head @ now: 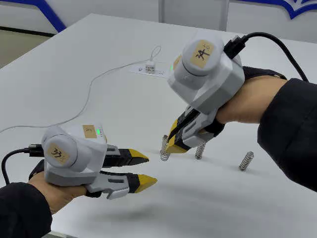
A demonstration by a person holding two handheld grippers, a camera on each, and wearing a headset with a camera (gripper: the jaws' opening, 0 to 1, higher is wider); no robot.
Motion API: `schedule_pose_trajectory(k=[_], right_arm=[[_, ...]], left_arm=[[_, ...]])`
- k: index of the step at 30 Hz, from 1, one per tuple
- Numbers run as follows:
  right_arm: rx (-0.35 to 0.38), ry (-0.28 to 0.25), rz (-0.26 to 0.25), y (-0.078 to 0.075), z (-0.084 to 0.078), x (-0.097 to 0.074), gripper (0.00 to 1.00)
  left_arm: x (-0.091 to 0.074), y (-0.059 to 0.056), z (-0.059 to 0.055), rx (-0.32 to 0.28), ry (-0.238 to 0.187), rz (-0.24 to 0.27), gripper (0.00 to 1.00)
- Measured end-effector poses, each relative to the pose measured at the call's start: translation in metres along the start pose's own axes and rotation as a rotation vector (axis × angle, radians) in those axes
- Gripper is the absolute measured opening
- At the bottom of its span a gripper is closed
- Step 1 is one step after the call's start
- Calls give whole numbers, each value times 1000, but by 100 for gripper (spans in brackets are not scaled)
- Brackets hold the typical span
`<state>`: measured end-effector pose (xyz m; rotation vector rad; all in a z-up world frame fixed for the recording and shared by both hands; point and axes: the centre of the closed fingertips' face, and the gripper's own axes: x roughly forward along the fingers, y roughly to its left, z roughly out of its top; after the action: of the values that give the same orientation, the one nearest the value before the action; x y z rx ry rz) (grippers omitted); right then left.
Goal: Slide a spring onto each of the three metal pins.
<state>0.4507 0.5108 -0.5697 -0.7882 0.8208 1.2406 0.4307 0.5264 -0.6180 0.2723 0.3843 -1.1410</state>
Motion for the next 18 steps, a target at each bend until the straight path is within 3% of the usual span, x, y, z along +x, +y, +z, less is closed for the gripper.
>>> schedule_pose_trajectory(k=[18], right_arm=[[45, 23, -72, -50, 2, 8, 11]], left_arm=[[-1, 4, -2, -29, 4, 20, 38]])
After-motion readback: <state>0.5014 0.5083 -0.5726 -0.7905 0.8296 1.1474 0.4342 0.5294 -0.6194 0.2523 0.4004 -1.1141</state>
